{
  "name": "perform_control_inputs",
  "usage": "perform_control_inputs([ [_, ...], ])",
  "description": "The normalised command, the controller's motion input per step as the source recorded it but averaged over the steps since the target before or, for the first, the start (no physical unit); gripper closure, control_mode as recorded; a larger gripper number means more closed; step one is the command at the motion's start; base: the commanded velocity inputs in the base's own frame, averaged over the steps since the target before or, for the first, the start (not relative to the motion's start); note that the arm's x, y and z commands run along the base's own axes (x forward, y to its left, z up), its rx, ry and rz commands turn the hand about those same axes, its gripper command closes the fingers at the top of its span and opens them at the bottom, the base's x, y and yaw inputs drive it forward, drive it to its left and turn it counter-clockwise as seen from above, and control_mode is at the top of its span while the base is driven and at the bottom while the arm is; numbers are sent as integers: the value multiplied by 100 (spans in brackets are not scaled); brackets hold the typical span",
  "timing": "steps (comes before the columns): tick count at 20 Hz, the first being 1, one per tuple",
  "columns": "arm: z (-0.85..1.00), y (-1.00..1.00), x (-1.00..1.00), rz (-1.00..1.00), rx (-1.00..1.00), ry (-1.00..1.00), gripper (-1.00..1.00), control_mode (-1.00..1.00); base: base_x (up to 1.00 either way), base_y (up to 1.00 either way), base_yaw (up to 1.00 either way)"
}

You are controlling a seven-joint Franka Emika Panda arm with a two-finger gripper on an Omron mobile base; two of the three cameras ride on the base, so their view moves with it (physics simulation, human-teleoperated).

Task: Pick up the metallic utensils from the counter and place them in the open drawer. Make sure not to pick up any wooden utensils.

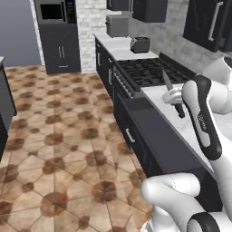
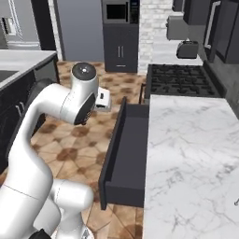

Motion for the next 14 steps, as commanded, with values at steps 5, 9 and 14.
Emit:
perform_control_inputs([
  [5, 0, 0, 0, 0, 0, 0, 100, 100, -15, -34, 28],
  [9, 0, 0, 0, 0, 0, 0, 100, 100, 0, -18, 29],
  [14, -40, -6, 22, 3, -7, 0, 100, -100, 5, -9, 13],
])
